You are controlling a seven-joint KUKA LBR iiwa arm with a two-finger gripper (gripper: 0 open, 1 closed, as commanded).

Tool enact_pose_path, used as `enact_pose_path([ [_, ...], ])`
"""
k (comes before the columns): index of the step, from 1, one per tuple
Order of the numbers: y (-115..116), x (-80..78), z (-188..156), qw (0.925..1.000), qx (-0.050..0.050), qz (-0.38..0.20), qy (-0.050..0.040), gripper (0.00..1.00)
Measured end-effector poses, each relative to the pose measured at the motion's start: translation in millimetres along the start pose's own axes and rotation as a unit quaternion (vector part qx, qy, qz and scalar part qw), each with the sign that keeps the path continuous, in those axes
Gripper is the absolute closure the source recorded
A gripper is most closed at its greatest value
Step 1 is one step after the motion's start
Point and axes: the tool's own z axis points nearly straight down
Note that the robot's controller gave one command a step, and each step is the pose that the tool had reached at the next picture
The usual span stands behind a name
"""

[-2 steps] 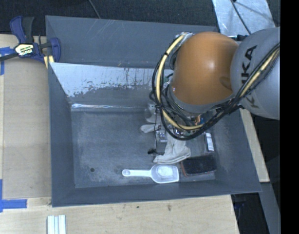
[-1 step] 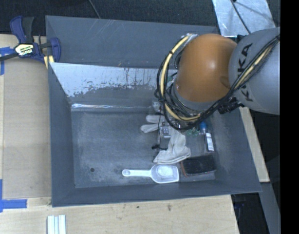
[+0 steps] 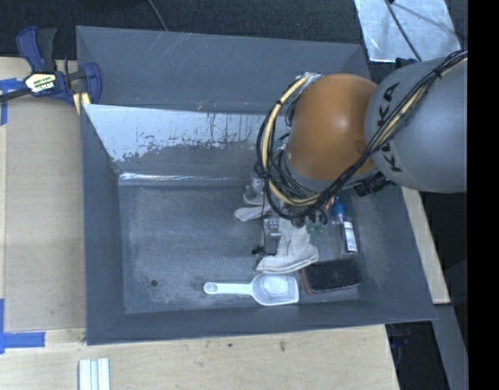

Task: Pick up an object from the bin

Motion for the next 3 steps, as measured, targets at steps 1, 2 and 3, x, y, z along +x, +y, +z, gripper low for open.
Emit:
enact_pose_path([
  [1, -29.8, -30.6, 30.2, 0.9999, -0.002, -0.010, 0.0014, 0.00],
  [2, -72.5, -38.1, 40.2, 0.9990, -0.001, -0.046, 0.0015, 0.00],
  [3, -90.2, -59.2, 72.0, 0.9987, -0.001, 0.051, -0.0008, 1.00],
])
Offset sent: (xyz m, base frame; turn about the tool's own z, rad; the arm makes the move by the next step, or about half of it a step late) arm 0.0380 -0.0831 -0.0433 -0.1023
